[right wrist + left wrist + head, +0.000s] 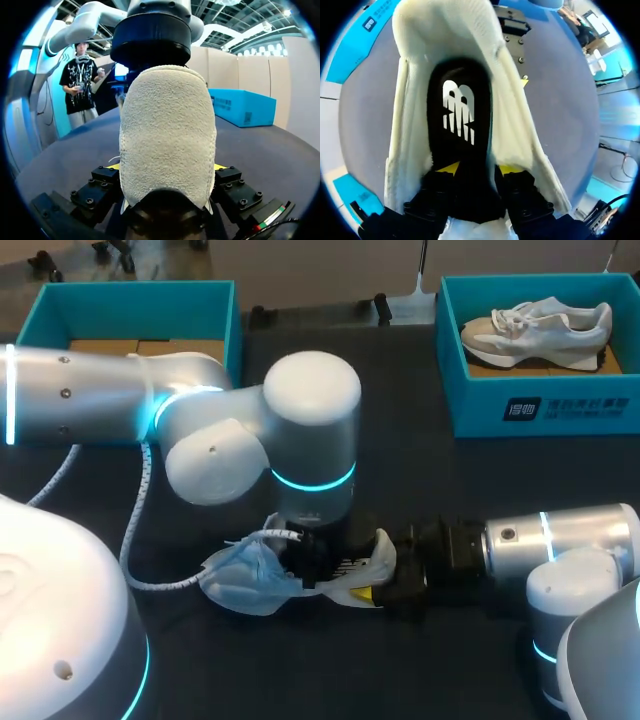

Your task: Take the shoe out of the shoebox, open the shoe tongue, remove and reinsert the insole, then place the shoe into the shoebox

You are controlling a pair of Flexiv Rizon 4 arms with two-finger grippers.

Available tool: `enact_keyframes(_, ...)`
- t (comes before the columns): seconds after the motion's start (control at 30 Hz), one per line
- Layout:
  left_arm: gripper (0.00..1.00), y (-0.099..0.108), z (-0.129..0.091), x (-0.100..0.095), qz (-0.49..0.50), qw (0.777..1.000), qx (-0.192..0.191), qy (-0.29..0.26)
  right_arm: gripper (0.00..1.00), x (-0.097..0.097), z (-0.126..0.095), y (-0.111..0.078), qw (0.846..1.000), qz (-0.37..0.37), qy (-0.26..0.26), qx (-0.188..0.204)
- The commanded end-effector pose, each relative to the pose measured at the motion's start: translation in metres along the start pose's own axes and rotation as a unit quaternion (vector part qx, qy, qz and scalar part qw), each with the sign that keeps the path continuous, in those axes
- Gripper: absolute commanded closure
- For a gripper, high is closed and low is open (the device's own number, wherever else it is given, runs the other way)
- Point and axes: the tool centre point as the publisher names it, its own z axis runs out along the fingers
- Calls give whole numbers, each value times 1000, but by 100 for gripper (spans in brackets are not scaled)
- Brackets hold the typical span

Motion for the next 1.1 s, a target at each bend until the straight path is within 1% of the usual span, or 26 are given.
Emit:
enact_keyframes(0.03, 64, -6, 16, 0, -7, 1000, -12, -8, 100, -2, -1, 4, 1000, 0, 0, 2)
enact_keyframes(0.13, 69, -4, 16, -6, -15, 1000, -13, -10, 100, -2, -1, 4, 1000, 0, 0, 2)
enact_keyframes(0.2, 78, -3, 15, -8, -19, 1000, -14, -10, 100, -2, -1, 4, 1000, 0, 0, 2)
enact_keyframes(0.27, 80, -2, 15, -10, -21, 1000, -14, -10, 100, -2, -1, 4, 1000, 0, 0, 2)
enact_keyframes(0.37, 85, -2, 16, -13, -27, 999, -19, -15, 100, -2, -1, 4, 1000, 0, 0, 2)
enact_keyframes(0.47, 94, -3, 19, -14, -35, 999, -30, -26, 100, -2, -1, 4, 1000, 0, 0, 2)
enact_keyframes(0.5, 100, -3, 21, -15, -38, 998, -35, -31, 100, -2, -1, 4, 1000, 0, 0, 2)
enact_keyframes(0.63, 100, -1, 24, -18, -43, 998, -35, -28, 100, -2, -1, 4, 1000, 0, 0, 2)
enact_keyframes(0.77, 100, 2, 18, -19, -51, 999, -12, -14, 100, -2, -1, 4, 1000, 0, 0, 2)
enact_keyframes(0.8, 100, 4, 15, -20, -53, 999, 2, -4, 100, -2, -1, 4, 1000, 0, 0, 2)
enact_keyframes(0.87, 100, 6, 11, -20, -56, 998, 19, 4, 100, -2, -1, 4, 1000, 0, 0, 2)
enact_keyframes(0.97, 100, 9, 0, -19, -53, 996, 67, 28, 100, -2, -1, 4, 1000, 0, 0, 2)
enact_keyframes(1.0, 100, 10, -1, -18, -52, 996, 71, 30, 100, -2, -1, 4, 1000, 0, 0, 2)
enact_keyframes(1.1, 100, 10, -15, -14, -43, 993, 108, 35, 100, -2, -1, 4, 1000, 0, 0, 2)
